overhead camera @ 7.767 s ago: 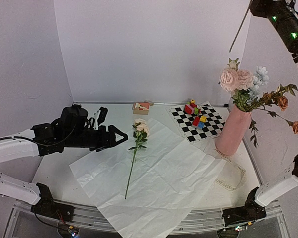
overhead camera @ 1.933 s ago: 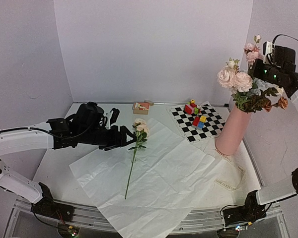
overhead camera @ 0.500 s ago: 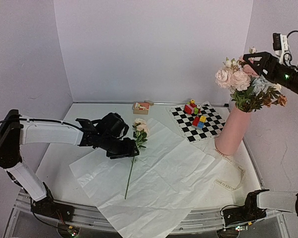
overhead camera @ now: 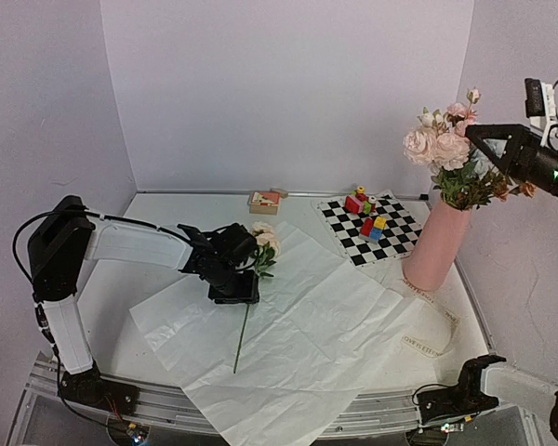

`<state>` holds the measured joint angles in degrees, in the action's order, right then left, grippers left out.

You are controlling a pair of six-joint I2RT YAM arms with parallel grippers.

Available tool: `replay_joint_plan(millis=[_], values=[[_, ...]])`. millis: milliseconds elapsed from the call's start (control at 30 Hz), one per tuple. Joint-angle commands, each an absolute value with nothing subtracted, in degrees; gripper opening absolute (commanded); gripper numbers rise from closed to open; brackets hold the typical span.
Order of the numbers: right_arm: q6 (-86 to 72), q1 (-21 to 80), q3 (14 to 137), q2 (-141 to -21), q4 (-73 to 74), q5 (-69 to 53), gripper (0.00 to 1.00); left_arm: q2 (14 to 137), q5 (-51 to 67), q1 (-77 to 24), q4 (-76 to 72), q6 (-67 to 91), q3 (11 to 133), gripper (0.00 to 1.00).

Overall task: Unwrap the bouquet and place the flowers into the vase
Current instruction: Pick up the fake flower from the wrapping paper.

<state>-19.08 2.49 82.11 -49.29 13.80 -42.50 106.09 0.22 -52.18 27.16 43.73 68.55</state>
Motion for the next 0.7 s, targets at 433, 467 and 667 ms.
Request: replay_joint_plan(millis=[433,467,667], values=[[-18.59,7.45,73.08,-46.62,13.23,-40.9,0.86,114.53,-4.42,-52.04,32.68,42.08,79.47,0.07],[-18.48,8.26,72.75,-46.58,13.41,-40.37,0.86,114.35,-4.8,-52.07,32.91,41.96,79.68,0.03],[-18.03,15.33,69.96,-46.62,13.09,-34.2,0.85,111.23,-6.13,-52.05,33.8,41.72,81.21,0.0]])
